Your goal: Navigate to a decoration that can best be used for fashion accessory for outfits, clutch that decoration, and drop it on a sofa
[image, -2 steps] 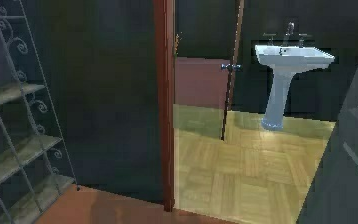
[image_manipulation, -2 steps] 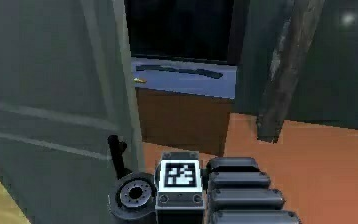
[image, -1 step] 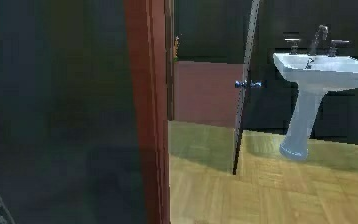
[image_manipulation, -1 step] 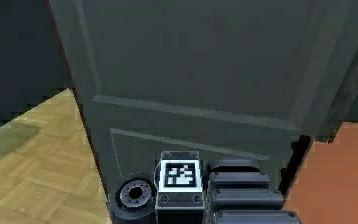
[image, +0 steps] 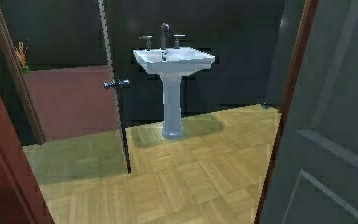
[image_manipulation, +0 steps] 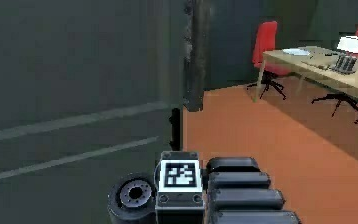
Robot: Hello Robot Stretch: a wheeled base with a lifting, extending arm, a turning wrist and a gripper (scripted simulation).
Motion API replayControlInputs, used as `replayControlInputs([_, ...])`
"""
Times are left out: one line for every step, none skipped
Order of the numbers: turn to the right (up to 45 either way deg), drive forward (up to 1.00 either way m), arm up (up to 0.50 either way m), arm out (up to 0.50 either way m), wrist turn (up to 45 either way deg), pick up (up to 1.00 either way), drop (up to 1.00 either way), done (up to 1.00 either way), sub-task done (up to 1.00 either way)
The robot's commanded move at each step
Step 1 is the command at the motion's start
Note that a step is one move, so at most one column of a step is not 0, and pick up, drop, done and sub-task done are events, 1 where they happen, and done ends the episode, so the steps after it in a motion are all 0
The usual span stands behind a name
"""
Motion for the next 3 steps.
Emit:
replayControlInputs([0.0, 0.80, 0.00, 0.00, 0.0, 0.00, 0.00, 0.00, 0.00])
replayControlInputs([33.0, 0.00, 0.00, 0.00, 0.0, 0.00, 0.00, 0.00, 0.00])
replayControlInputs([0.0, 0.30, 0.00, 0.00, 0.0, 0.00, 0.00, 0.00, 0.00])
